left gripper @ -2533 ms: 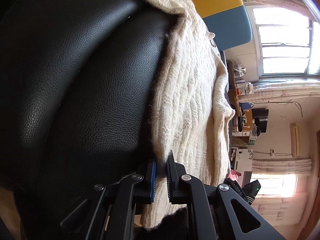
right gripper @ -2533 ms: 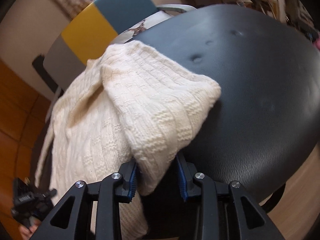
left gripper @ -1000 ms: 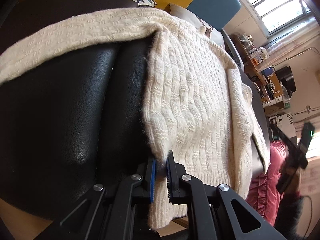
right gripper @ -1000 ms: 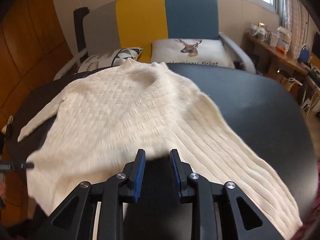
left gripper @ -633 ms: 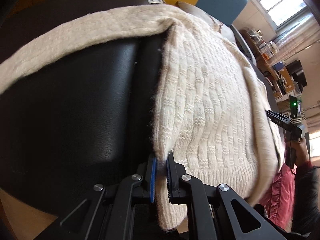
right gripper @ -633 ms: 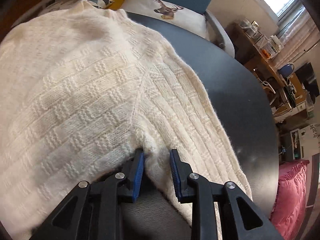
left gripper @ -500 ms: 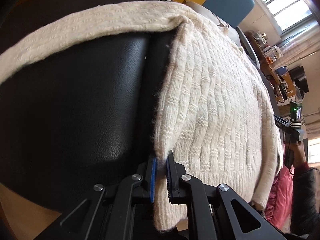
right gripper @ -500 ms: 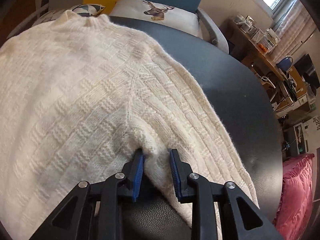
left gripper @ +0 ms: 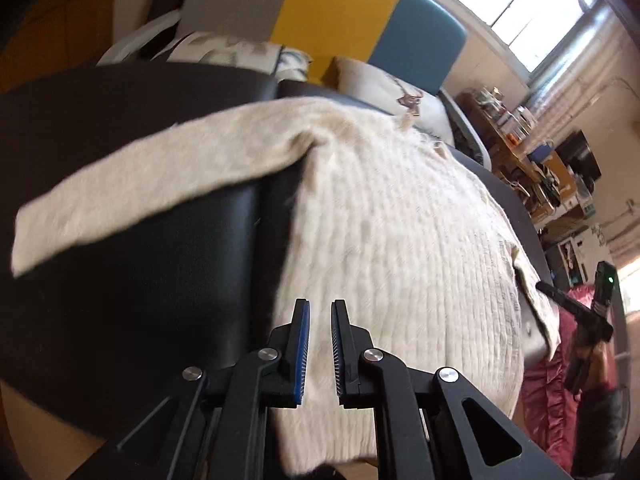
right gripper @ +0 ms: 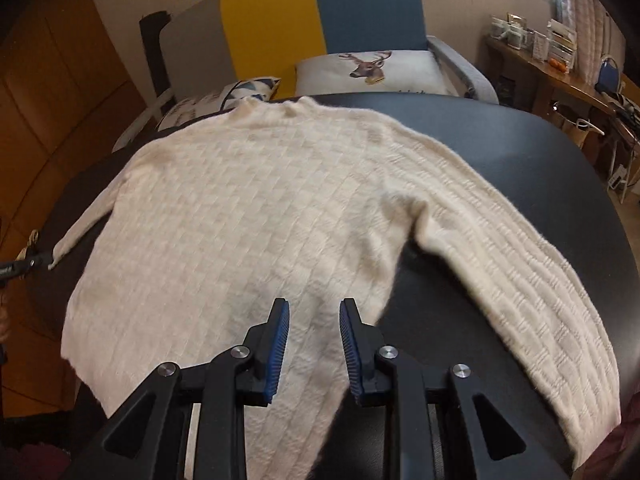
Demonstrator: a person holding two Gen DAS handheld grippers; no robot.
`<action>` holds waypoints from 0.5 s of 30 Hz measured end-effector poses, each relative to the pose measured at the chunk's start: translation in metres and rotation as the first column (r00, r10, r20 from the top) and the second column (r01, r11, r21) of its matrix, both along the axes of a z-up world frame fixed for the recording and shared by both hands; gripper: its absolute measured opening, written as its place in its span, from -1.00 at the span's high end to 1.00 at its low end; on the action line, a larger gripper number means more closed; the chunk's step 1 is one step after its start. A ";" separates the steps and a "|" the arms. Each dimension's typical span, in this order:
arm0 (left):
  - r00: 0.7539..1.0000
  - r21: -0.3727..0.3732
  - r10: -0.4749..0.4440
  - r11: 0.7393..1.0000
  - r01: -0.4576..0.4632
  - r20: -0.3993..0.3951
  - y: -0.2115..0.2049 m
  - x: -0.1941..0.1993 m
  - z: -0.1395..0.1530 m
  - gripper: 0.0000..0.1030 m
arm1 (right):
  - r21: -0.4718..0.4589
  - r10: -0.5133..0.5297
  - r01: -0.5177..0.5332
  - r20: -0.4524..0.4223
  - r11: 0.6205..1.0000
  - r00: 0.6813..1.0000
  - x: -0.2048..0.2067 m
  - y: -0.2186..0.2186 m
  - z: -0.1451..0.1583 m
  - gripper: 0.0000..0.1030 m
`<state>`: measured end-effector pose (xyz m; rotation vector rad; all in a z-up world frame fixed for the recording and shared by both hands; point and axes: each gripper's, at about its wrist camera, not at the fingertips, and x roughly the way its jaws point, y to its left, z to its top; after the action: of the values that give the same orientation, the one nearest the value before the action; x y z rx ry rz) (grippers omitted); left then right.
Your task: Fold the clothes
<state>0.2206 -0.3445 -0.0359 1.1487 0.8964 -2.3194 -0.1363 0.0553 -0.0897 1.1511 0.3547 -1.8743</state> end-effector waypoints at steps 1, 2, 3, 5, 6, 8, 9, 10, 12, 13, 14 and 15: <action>1.000 -0.003 -0.022 1.000 0.022 -0.003 0.001 -0.013 -0.004 0.81 | 0.007 0.011 -0.011 0.018 1.000 1.000 0.003 -0.008 -0.007 0.52; 0.999 0.009 -0.042 0.999 0.042 0.002 0.002 -0.025 -0.011 0.81 | 0.032 0.018 -0.019 0.023 0.999 1.000 0.004 -0.017 -0.015 0.52; 0.997 0.031 -0.073 0.997 0.072 0.018 0.004 -0.038 -0.022 0.81 | 0.065 0.024 -0.025 0.019 0.998 1.000 0.002 -0.028 -0.024 0.52; 0.990 0.050 -0.113 0.993 0.109 0.080 0.008 -0.058 -0.045 0.81 | 0.143 0.023 -0.024 0.007 0.989 1.000 -0.002 -0.045 -0.042 0.52; 0.985 0.055 -0.123 0.992 0.117 0.120 0.012 -0.064 -0.056 0.81 | 0.167 0.017 -0.014 -0.014 0.986 1.000 -0.006 -0.049 -0.046 0.52; 0.975 0.073 -0.130 0.990 0.118 0.182 0.018 -0.061 -0.076 0.81 | 0.186 0.014 -0.002 -0.065 0.983 0.998 -0.015 -0.056 -0.049 0.52; 0.977 0.065 -0.133 0.990 0.124 0.167 0.020 -0.055 -0.078 0.81 | 0.196 0.016 0.001 -0.083 0.981 0.996 -0.019 -0.060 -0.048 0.52; 0.976 0.064 -0.140 0.989 0.131 0.169 0.021 -0.051 -0.077 0.81 | 0.204 0.019 -0.001 -0.089 0.979 0.996 -0.024 -0.064 -0.046 0.52; 0.976 0.086 -0.139 0.988 0.125 0.170 0.018 -0.045 -0.073 0.81 | 0.277 0.082 -0.079 0.004 0.958 0.997 -0.032 -0.073 -0.040 0.52; 0.977 0.079 -0.135 0.989 0.123 0.162 0.013 -0.045 -0.069 0.81 | 0.259 0.111 -0.115 0.029 0.959 0.993 -0.035 -0.076 -0.034 0.52; 0.980 0.067 -0.131 0.990 0.122 0.152 0.009 -0.047 -0.063 0.81 | 0.226 0.135 -0.143 0.049 0.964 0.990 -0.040 -0.079 -0.025 0.52; 0.982 0.040 -0.127 0.992 0.122 0.138 0.004 -0.051 -0.053 0.81 | 0.186 0.143 -0.153 0.064 0.971 0.988 -0.049 -0.082 -0.012 0.52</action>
<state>0.1699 -0.3404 -0.0889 1.3989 0.8344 -2.2948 -0.1852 -0.0265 -0.1020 1.2605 0.5862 -1.7064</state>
